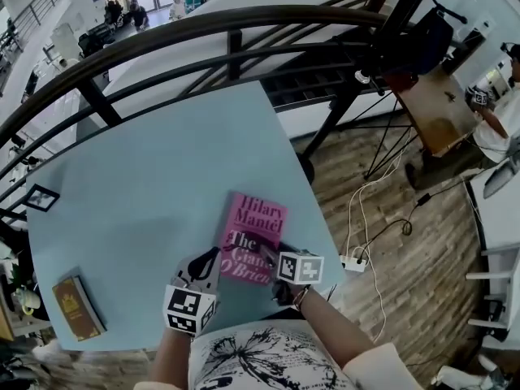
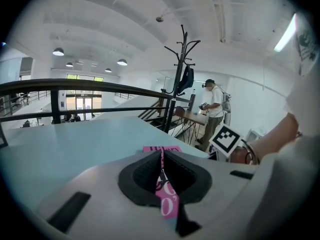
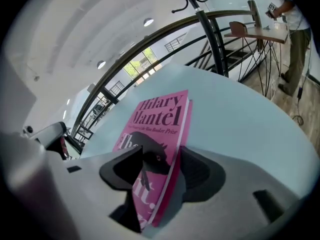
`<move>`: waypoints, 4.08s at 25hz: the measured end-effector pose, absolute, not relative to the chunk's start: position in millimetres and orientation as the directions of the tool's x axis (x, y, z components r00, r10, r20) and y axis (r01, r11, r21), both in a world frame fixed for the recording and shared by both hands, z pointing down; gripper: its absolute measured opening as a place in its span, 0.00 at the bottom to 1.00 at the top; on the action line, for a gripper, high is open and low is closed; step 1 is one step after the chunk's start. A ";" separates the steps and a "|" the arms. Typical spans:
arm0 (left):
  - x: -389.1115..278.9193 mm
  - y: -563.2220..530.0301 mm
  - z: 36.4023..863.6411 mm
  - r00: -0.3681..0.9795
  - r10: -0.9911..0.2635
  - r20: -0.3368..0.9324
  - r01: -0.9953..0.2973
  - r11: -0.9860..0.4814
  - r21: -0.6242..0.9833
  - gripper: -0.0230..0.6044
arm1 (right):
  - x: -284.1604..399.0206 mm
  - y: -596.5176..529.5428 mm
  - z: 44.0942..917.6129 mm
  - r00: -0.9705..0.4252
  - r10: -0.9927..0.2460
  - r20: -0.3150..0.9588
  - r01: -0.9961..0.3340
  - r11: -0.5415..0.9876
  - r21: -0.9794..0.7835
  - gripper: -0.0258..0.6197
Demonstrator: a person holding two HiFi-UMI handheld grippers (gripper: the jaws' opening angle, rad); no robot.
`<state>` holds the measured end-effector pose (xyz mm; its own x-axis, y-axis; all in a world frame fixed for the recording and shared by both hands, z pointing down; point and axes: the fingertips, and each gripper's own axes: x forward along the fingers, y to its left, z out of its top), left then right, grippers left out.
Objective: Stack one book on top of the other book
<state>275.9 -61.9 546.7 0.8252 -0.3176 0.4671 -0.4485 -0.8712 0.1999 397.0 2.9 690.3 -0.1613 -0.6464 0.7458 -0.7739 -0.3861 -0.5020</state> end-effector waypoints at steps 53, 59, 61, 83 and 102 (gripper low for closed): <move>246.6 -58.8 643.0 0.680 -0.209 0.703 -0.687 -0.515 0.512 0.38 | 351.3 -13.7 640.1 -0.282 -0.660 0.696 -0.800 -0.239 -0.550 0.27; 177.8 -70.6 613.6 0.650 -0.331 0.684 -0.746 -0.450 0.491 0.38 | 286.5 -40.3 612.0 -0.366 -0.664 0.652 -0.827 -0.089 -0.555 0.27; 152.4 -73.0 607.8 0.643 -0.355 0.679 -0.757 -0.429 0.493 0.38 | 262.8 -46.9 604.8 -0.375 -0.660 0.651 -0.841 -0.054 -0.538 0.27; -251.7 -100.6 582.7 0.558 -0.509 0.655 -0.829 -0.311 0.465 0.38 | -138.2 -100.1 583.1 -0.471 -0.643 0.604 -0.835 0.106 -0.539 0.27; -425.3 -97.7 623.3 0.508 -0.517 0.689 -0.843 -0.137 0.519 0.38 | -312.8 -118.1 619.9 -0.510 -0.528 0.679 -0.845 0.161 -0.510 0.28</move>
<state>-425.3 -97.7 623.3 0.5083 -0.5172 0.6886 -0.8434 -0.1373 0.5194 -312.8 -118.1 619.9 -0.5105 -0.5279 0.6788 -0.8449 0.1612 -0.5101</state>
